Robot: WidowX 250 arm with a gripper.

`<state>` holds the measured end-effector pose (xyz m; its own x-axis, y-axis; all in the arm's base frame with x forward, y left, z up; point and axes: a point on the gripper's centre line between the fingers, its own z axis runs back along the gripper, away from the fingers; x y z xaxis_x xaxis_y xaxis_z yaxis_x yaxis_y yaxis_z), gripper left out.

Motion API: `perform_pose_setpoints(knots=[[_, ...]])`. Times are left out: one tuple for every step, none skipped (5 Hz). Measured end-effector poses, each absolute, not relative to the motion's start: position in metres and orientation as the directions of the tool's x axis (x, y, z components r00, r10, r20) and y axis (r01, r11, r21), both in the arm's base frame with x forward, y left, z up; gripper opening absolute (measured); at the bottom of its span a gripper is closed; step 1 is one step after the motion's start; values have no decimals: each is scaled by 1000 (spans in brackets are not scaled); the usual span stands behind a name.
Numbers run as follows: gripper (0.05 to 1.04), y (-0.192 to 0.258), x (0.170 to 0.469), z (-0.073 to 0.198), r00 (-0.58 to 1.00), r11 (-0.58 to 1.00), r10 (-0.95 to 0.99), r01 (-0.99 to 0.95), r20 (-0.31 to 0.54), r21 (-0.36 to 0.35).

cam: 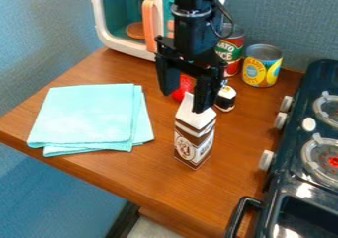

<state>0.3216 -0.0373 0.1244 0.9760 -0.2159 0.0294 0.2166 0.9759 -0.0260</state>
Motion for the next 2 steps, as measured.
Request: perform_pose_setpoints(knots=[[1001,-38,326,122,978,978,-207,208,28,-26],[1001,-44,330,116,979,979,-204,204,4,-26]])
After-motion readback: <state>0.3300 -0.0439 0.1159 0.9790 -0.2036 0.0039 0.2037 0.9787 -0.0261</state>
